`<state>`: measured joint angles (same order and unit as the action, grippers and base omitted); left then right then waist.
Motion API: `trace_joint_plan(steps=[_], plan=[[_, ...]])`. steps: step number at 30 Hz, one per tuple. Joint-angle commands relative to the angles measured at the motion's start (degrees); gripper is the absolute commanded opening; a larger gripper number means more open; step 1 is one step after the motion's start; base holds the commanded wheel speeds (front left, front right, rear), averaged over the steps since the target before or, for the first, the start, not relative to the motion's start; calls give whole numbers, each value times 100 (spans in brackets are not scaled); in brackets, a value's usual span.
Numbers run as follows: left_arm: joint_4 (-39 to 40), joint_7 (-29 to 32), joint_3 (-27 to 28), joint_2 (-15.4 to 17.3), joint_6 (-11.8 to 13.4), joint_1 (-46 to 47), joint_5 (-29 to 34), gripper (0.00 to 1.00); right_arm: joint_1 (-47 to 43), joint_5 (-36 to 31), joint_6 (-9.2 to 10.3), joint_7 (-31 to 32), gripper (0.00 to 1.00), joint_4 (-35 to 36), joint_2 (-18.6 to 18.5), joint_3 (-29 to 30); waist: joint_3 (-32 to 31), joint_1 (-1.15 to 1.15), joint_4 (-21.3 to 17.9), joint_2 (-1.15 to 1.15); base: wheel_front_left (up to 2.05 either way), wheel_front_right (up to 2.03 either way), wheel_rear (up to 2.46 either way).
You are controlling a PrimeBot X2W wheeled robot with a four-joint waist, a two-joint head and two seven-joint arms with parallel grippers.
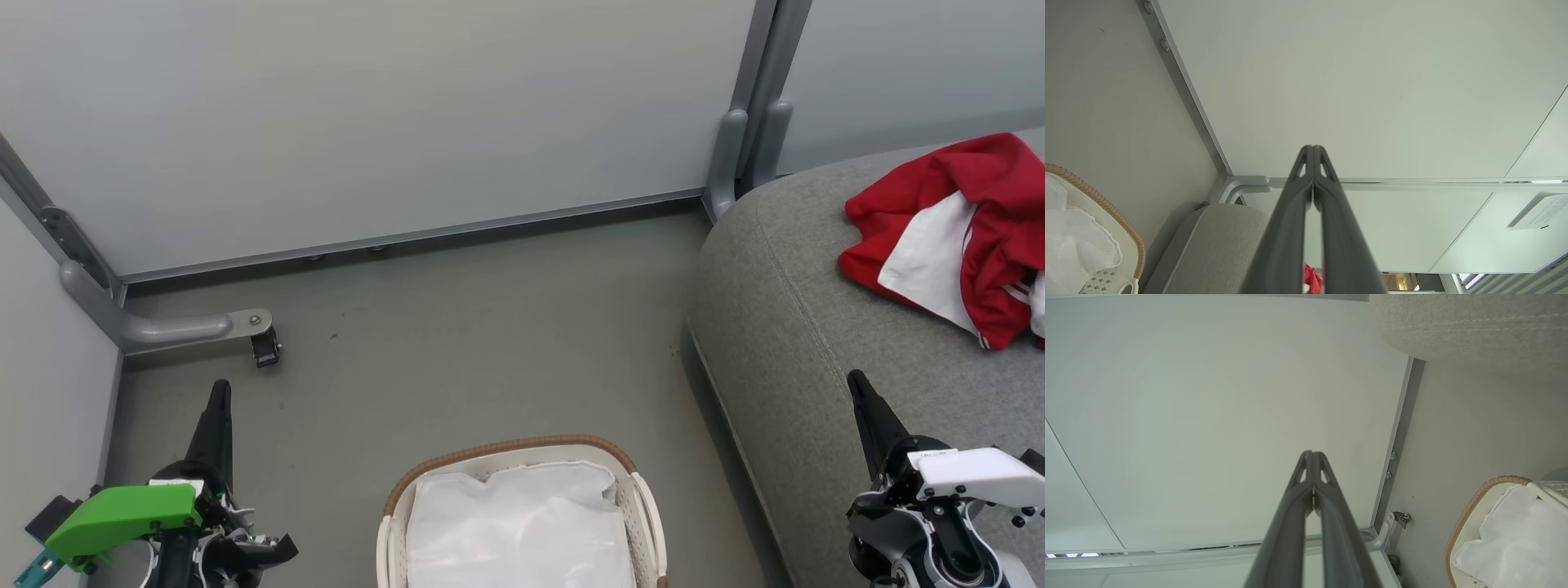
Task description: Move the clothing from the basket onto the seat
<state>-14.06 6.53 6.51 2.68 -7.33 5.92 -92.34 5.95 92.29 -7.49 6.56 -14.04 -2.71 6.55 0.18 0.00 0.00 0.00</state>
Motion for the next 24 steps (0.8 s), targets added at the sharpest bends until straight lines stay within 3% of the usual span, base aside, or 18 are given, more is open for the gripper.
trace_joint_plan(steps=[1, 24], plan=[[9, 20, 11, 38, -29, 67, -16, 0, 49, 23, 0, 14, 0, 15, -32, 10, 0, 0, 0, 0, 0, 0, 0], [10, 20, 11, 38, -29, 66, -16, 0, 49, 23, 0, 14, 0, 15, -32, 9, 0, 0, 0, 0, 0, 0, 0]])
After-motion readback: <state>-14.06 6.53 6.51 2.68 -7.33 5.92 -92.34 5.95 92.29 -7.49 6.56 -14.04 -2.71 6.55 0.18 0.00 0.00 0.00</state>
